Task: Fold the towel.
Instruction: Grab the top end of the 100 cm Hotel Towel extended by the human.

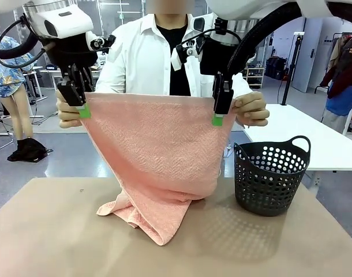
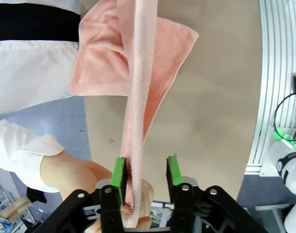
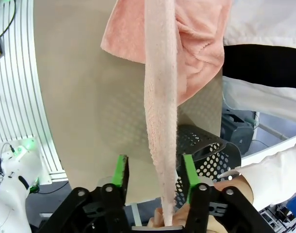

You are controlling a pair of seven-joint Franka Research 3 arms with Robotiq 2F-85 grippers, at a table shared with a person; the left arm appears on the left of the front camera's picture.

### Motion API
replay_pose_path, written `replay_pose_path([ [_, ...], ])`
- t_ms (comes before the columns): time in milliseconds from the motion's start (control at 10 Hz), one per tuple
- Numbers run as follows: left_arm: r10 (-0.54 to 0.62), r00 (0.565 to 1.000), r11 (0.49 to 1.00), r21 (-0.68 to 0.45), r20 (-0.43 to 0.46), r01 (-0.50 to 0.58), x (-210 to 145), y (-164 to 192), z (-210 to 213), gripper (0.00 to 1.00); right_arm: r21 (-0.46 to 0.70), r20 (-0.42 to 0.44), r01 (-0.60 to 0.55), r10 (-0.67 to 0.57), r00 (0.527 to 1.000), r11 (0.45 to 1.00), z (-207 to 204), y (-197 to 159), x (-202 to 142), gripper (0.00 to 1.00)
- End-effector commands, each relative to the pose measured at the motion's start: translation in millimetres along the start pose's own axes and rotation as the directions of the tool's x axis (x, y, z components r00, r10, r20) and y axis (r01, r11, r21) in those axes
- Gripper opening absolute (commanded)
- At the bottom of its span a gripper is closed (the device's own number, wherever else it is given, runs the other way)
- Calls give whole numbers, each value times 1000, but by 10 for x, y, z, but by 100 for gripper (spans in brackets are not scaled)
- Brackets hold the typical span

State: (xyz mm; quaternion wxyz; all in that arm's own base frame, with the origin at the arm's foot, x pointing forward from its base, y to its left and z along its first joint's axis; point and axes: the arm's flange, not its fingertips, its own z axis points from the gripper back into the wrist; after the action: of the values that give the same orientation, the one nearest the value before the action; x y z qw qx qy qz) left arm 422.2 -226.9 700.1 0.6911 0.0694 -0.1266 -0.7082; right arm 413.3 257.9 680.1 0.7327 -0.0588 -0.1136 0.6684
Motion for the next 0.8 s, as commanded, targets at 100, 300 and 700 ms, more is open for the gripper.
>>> replay_pose_path([
  [100,20,1000,999,42,-12,-20,-39,-22,-77,0,-35,-19,11,-12,1000,999,-79,76,-2,4],
  [300,22,1000,999,46,-13,-22,-45,-39,-61,0,-42,-18,12,-13,1000,999,-67,90,-9,0],
  [700,37,999,998,54,-21,-36,-50,-57,-71,0,-42,-16,22,-22,1000,999,-51,100,-50,0],
])
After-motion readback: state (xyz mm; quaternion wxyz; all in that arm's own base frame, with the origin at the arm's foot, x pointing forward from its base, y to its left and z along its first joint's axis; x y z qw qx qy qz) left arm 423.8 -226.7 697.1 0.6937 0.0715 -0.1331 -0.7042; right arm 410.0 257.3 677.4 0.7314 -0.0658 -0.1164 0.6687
